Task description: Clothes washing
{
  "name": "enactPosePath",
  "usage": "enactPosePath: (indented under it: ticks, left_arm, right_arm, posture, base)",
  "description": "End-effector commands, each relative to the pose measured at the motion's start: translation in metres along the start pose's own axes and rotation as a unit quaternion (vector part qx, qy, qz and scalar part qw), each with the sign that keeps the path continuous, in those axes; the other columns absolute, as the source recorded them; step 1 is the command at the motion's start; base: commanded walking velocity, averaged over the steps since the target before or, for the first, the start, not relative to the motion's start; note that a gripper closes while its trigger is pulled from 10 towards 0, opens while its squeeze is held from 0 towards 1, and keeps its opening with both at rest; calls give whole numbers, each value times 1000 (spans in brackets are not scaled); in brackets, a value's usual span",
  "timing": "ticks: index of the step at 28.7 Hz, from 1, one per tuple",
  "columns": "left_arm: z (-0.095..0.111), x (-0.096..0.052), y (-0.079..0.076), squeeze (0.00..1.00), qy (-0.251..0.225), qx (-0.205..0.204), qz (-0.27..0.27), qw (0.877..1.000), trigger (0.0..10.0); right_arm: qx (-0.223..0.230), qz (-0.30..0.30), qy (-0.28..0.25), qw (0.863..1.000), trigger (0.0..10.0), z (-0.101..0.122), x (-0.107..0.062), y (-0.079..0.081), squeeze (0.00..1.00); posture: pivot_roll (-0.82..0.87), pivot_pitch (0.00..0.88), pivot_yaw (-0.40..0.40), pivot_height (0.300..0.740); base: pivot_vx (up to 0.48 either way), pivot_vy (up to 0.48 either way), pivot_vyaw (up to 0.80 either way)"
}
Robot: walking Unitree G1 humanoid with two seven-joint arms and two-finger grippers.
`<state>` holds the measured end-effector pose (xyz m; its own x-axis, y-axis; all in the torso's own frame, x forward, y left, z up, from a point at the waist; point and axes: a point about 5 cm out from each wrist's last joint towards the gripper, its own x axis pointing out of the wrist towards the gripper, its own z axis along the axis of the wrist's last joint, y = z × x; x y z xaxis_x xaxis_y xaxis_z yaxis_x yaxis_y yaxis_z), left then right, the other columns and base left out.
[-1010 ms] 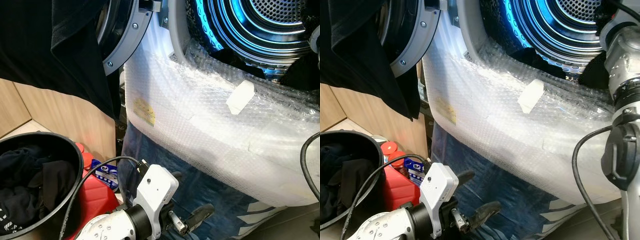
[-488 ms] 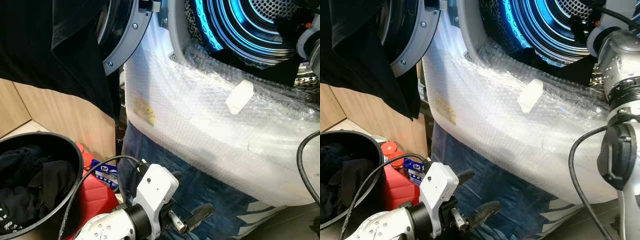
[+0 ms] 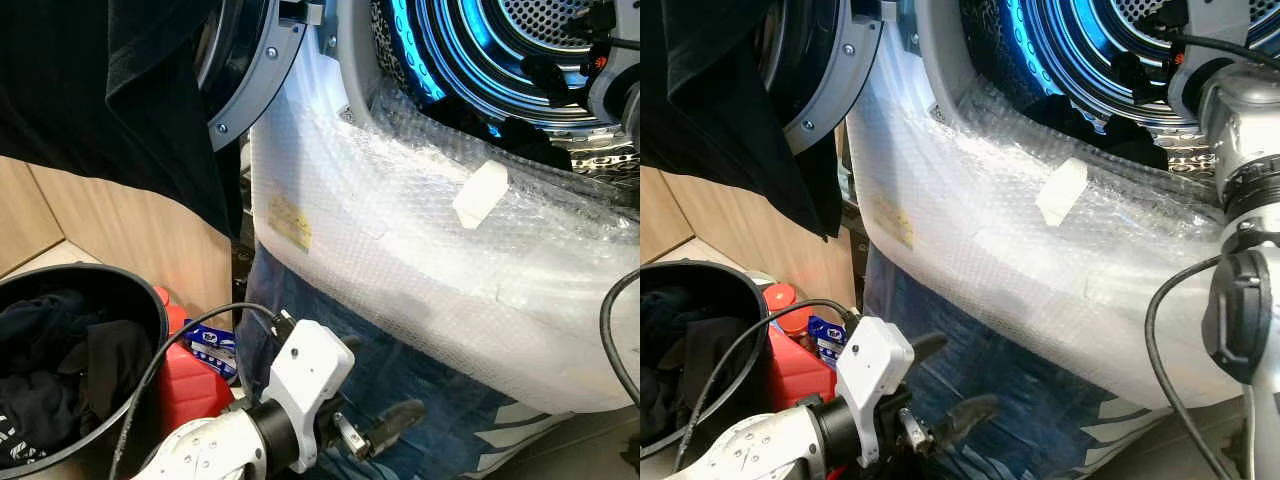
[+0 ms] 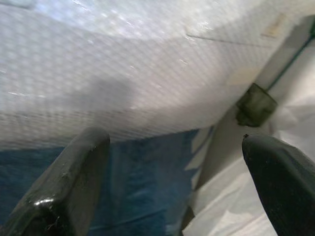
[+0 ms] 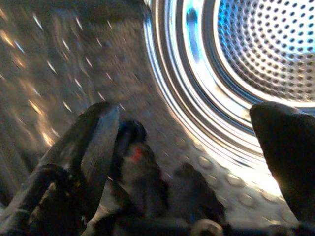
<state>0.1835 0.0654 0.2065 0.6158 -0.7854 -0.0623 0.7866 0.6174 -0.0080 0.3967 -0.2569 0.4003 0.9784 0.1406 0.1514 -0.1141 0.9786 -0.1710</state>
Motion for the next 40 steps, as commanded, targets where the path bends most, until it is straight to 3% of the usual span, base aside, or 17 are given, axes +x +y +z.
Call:
enactPosePath:
  ticks: [1,8,12,19,21,25,28,33,34,36,40]
  left_arm:
    - [2,4,11,0,-7,5,26,1000,10000]
    - [8,8,32,0,-22,30,62,997,10000]
    - [15,10,51,0,-34,41,102,993,10000]
    - [18,11,69,0,-43,53,131,989,10000]
    - [20,13,79,0,-44,63,151,986,10000]
    - [23,14,87,0,-56,61,164,983,10000]
    - [22,16,94,0,-52,83,179,979,10000]
    - [21,19,105,0,-63,78,192,976,10000]
    - [21,19,105,0,-63,78,192,976,10000]
    - [17,19,112,0,-69,77,214,971,10000]
    - [11,18,119,0,-68,90,240,964,10000]
  right_arm:
    - [51,46,-71,995,10000,23,-8,-7,0]
    - [100,125,-94,983,10000,0,-15,-6,0]
    - [122,206,-123,963,10000,-31,-31,3,0]
    - [177,198,-168,949,10000,-57,-58,6,0]
    - [199,198,-182,942,10000,-68,-73,11,0]
    - [228,223,-193,928,10000,-79,-90,23,0]
    - [260,227,-192,919,10000,-87,-101,36,0]
    - [280,314,-187,888,10000,-101,-124,73,0]
    - [280,314,-187,888,10000,-101,-124,73,0]
    - [302,374,-172,860,10000,-113,-138,89,0]
    - [301,406,-119,855,10000,-133,-147,106,0]
  posture:
    - [78,76,-158,740]
    - [79,34,-131,740]
    - [81,2,-97,740]
    - [57,0,-52,740]
    - [52,0,-40,740]
    - [47,0,-27,740]
    - [41,0,-19,740]
    - [43,0,-9,740]
    - [43,0,-9,740]
    - [41,0,-6,740]
    - [38,0,3,740]
  base:
    - [0,0,0]
    - [0,0,0]
    - [0,0,0]
    - [0,0,0]
    - [0,0,0]
    - [0,0,0]
    - [0,0,0]
    - [0,0,0]
    - [0,0,0]
    - [0,0,0]
    - [0,0,0]
